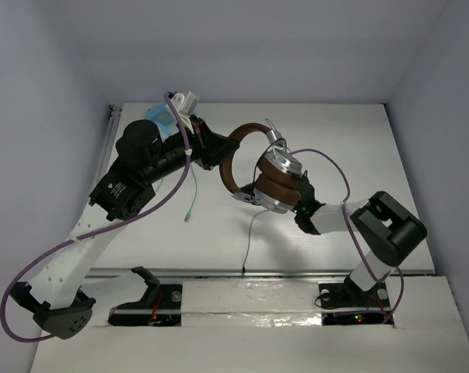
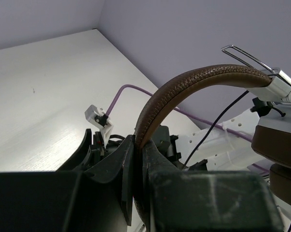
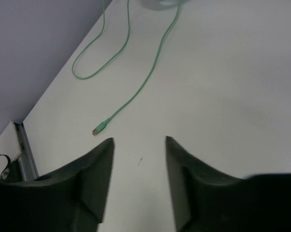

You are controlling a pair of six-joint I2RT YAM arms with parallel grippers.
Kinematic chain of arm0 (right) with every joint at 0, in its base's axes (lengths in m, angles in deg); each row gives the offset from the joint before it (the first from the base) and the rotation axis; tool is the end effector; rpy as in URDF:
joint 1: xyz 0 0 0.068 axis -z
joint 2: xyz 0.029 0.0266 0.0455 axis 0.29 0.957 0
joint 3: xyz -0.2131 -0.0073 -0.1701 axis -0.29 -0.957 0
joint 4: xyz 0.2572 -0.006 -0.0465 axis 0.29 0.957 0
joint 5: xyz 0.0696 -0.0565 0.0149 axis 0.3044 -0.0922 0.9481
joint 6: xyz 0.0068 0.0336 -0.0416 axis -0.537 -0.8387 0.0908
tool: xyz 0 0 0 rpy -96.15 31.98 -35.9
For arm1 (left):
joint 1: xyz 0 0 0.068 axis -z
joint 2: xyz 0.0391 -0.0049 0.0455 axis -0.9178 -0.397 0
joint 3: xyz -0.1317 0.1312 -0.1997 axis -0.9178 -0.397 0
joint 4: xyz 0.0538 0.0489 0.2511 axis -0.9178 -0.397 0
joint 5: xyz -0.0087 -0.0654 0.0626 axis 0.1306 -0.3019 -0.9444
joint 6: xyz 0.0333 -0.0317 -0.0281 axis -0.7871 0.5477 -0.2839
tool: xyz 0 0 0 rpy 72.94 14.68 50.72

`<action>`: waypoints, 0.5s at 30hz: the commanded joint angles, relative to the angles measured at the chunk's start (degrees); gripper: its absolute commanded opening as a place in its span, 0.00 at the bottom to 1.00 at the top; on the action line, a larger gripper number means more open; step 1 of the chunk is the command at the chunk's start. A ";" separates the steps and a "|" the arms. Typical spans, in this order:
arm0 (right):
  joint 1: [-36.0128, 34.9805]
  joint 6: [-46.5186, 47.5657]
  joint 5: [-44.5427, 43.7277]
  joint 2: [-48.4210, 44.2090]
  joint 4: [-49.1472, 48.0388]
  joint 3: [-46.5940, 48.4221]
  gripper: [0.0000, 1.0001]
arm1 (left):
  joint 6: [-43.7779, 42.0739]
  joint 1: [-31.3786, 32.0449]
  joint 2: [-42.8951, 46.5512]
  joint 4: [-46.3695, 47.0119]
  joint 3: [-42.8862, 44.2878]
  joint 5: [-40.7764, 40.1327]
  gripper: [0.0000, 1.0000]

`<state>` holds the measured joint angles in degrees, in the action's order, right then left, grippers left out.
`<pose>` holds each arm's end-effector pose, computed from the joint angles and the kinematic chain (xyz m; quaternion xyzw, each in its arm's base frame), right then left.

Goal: Wrap the headphones

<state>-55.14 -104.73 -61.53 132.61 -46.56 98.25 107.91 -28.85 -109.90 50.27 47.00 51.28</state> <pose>0.2451 0.2028 0.1869 -0.1286 0.7332 0.4318 0.5093 0.1585 -0.1389 0.4915 0.2172 0.6319 -0.4769 0.5710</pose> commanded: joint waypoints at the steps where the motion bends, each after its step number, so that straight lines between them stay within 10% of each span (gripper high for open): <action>1: 0.23 -3.03 1.67 1.91 -9.89 -0.32 0.48 | 2.40 -0.14 1.16 5.88 1.60 -1.17 0.00; 5: 0.23 -6.55 -10.59 -4.56 -7.03 -4.73 0.08 | 1.78 -0.14 0.55 4.92 2.82 -2.93 0.00; 7: 0.23 -8.04 -16.25 -9.41 -1.86 -6.39 0.04 | 1.26 -0.14 -0.07 4.04 4.05 -4.25 0.00; 10: 0.23 -11.82 -25.38 -20.56 10.40 -8.68 0.08 | 0.38 -0.14 -0.68 3.42 5.02 -6.71 0.00; 15: 0.23 -16.75 -41.04 -36.81 33.74 -6.15 0.55 | 0.37 -0.66 -1.39 3.68 5.55 -8.90 0.00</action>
<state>-55.14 -117.34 -89.15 101.29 -28.28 89.99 107.50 -28.88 -111.67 49.22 48.90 44.77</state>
